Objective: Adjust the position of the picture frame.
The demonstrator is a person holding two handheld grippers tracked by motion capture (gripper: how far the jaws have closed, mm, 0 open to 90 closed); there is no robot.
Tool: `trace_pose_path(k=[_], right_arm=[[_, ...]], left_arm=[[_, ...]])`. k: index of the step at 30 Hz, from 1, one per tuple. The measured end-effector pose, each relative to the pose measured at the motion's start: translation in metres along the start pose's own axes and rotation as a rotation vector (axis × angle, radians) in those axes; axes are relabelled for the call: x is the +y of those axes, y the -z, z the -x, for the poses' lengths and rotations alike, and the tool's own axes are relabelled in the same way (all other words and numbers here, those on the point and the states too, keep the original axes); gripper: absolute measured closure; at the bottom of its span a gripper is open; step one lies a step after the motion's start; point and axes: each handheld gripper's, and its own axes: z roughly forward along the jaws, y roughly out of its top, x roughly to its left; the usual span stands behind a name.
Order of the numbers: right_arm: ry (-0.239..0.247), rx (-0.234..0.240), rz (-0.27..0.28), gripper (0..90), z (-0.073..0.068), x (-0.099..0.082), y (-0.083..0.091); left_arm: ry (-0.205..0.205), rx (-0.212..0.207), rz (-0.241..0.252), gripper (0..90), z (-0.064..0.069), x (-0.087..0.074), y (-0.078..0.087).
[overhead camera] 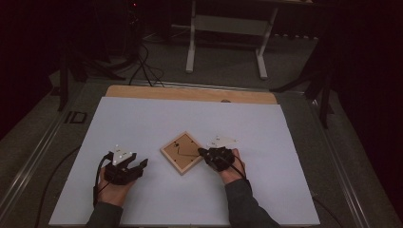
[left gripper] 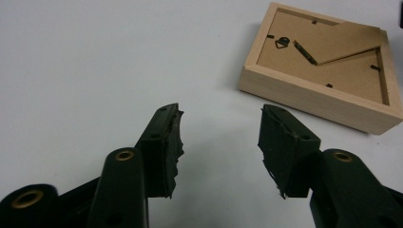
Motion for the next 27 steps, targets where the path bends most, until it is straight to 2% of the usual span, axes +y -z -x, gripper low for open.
trace_pose_path(k=[2, 7, 9, 16, 27], right_arm=[[0.002, -0.044, -0.007, 89.9, 0.006, 0.001, -0.002], [-0.046, -0.096, -0.005, 89.9, 0.022, 0.003, -0.005], [-0.067, -0.098, -0.018, 89.9, 0.026, 0.001, -0.009], [-0.081, -0.09, -0.064, 89.9, 0.029, -0.002, -0.025], [-0.077, -0.087, -0.093, 89.9, 0.029, -0.004, -0.028]], left_arm=[[-0.001, -0.002, 0.0, 49.6, 0.0, 0.0, 0.0], [0.001, -0.005, 0.002, 49.6, 0.001, 0.0, -0.001], [-0.002, -0.006, 0.0, 49.4, 0.001, 0.0, -0.001], [-0.005, -0.001, -0.004, 48.5, 0.001, 0.0, -0.001], [-0.007, -0.003, -0.008, 47.9, 0.002, 0.0, -0.002]])
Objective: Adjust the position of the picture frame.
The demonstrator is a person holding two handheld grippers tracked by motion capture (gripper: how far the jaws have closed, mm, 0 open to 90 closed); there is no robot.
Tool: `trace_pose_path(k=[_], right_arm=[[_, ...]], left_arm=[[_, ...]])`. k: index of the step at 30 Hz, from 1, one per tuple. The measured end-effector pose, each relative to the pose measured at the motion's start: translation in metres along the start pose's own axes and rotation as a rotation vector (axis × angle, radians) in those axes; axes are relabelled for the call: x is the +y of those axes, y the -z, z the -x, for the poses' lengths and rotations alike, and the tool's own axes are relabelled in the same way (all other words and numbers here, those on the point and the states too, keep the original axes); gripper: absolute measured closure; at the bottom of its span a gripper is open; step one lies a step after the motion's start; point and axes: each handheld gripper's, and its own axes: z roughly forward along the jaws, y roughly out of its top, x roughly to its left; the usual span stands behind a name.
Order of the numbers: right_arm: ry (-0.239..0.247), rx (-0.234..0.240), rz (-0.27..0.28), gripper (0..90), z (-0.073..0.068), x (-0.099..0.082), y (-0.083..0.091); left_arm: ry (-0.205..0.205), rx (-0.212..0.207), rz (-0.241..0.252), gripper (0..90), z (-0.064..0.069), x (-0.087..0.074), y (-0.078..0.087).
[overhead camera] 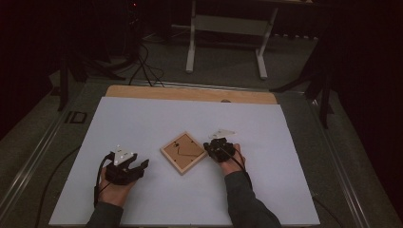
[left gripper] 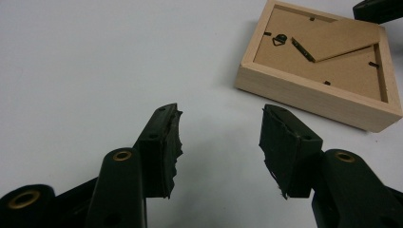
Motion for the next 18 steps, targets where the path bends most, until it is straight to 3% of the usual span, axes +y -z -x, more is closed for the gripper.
trace_pose_path(k=[18], right_arm=[[0.049, 0.013, -0.039, 89.9, -0.013, -0.01, 0.007]], left_arm=[[-0.007, -0.012, -0.009, 48.7, 0.002, 0.0, -0.001]])
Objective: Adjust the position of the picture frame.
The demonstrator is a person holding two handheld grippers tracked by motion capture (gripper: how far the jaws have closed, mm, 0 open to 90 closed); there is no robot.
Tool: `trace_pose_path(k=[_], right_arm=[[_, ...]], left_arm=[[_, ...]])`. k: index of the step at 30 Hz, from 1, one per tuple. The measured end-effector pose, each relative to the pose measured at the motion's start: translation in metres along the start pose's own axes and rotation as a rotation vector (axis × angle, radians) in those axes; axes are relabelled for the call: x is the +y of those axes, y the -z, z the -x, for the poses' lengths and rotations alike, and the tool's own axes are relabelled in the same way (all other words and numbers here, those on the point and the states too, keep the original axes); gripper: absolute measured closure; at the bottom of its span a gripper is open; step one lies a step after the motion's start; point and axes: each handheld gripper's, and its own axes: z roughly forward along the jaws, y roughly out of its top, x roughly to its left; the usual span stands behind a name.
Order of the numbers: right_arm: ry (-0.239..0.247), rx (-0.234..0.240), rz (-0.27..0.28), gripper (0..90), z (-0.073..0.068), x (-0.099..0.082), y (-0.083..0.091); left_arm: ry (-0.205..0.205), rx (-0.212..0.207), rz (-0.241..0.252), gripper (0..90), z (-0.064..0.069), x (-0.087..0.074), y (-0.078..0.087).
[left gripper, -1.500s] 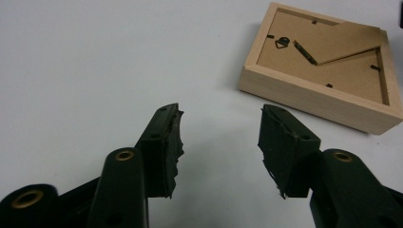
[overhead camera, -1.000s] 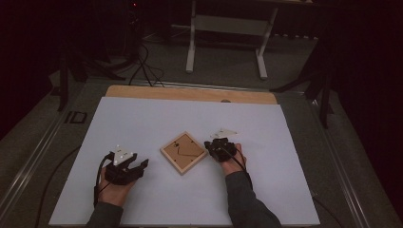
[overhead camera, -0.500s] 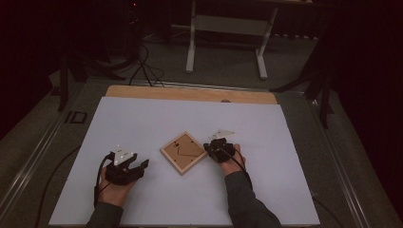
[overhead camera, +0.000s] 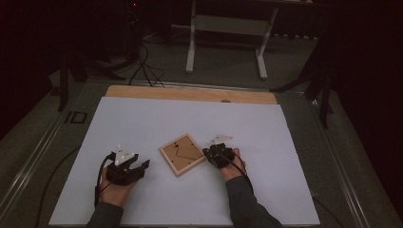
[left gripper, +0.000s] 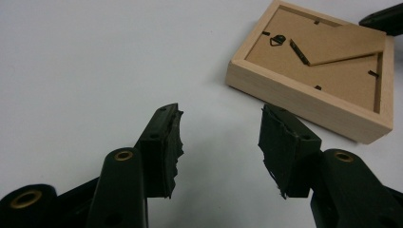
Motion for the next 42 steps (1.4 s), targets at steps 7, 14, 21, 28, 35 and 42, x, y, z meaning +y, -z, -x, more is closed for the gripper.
trace_pose_path(k=[7, 14, 21, 28, 35, 42], right_arm=[[0.026, 0.019, -0.011, 89.9, -0.009, -0.006, 0.007], [0.026, 0.035, -0.006, 89.9, -0.014, -0.011, 0.012], [0.046, 0.043, -0.016, 89.9, -0.021, -0.014, 0.014], [0.083, 0.052, -0.048, 89.8, -0.032, -0.02, 0.01], [0.109, 0.069, -0.049, 89.8, -0.039, -0.02, 0.011], [0.13, 0.089, -0.049, 89.8, -0.046, -0.02, 0.012]], left_arm=[[-0.003, -0.006, -0.004, 49.7, 0.002, 0.0, -0.001], [-0.007, -0.013, -0.006, 50.0, 0.003, 0.0, -0.002], [-0.033, -0.03, -0.023, 50.8, 0.011, 0.0, -0.006], [-0.053, -0.048, -0.041, 57.3, 0.014, 0.0, -0.01], [-0.073, -0.068, -0.076, 74.8, 0.018, -0.001, -0.016], [-0.086, -0.081, -0.126, 88.9, 0.02, -0.002, -0.025]])
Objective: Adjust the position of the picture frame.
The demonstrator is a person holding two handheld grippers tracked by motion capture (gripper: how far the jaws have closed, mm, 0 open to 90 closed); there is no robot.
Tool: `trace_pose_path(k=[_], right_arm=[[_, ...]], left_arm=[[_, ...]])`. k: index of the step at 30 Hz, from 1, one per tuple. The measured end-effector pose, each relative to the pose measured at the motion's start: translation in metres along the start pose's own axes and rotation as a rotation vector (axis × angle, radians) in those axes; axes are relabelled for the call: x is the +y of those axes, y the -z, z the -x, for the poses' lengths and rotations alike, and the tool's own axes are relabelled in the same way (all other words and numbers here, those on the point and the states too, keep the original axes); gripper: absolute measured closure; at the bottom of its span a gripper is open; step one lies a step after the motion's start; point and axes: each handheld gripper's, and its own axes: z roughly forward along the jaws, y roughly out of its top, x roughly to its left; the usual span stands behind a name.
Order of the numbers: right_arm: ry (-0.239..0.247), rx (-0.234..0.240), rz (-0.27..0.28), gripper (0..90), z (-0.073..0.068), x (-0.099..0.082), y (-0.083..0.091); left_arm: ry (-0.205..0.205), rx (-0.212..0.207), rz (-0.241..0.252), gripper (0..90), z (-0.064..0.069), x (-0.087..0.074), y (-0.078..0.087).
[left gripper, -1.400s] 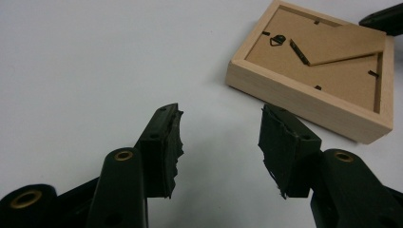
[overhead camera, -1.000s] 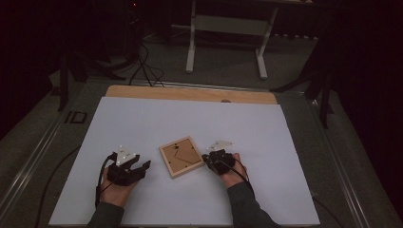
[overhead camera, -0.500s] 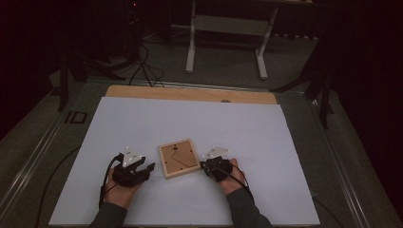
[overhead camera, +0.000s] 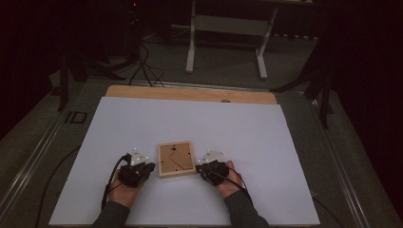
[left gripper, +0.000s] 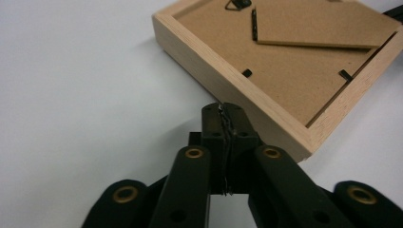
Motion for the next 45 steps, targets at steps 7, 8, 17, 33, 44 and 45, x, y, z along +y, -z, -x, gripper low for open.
trace_pose_path(k=[7, 8, 17, 33, 44, 45], right_arm=[[0.035, 0.033, 0.004, 89.8, -0.011, 0.001, 0.001], [0.038, 0.035, 0.004, 89.8, -0.012, 0.002, 0.001], [0.074, 0.071, -0.002, 89.8, -0.025, 0.005, 0.0], [0.025, 0.044, 0.053, 89.8, -0.004, 0.018, 0.002], [-0.056, -0.031, 0.105, 89.8, 0.032, 0.048, -0.005], [-0.056, -0.031, 0.105, 89.8, 0.032, 0.048, -0.005]], left_arm=[[0.005, -0.008, 0.002, 89.5, -0.004, 0.001, -0.001], [0.006, -0.005, 0.004, 89.5, -0.005, 0.0, -0.001], [0.017, 0.019, 0.013, 89.7, -0.014, 0.0, -0.001], [0.064, 0.018, 0.077, 89.7, -0.022, -0.002, 0.015], [0.038, -0.026, 0.076, 89.7, -0.009, -0.009, 0.026], [0.04, -0.037, 0.078, 89.7, -0.007, -0.011, 0.029]])
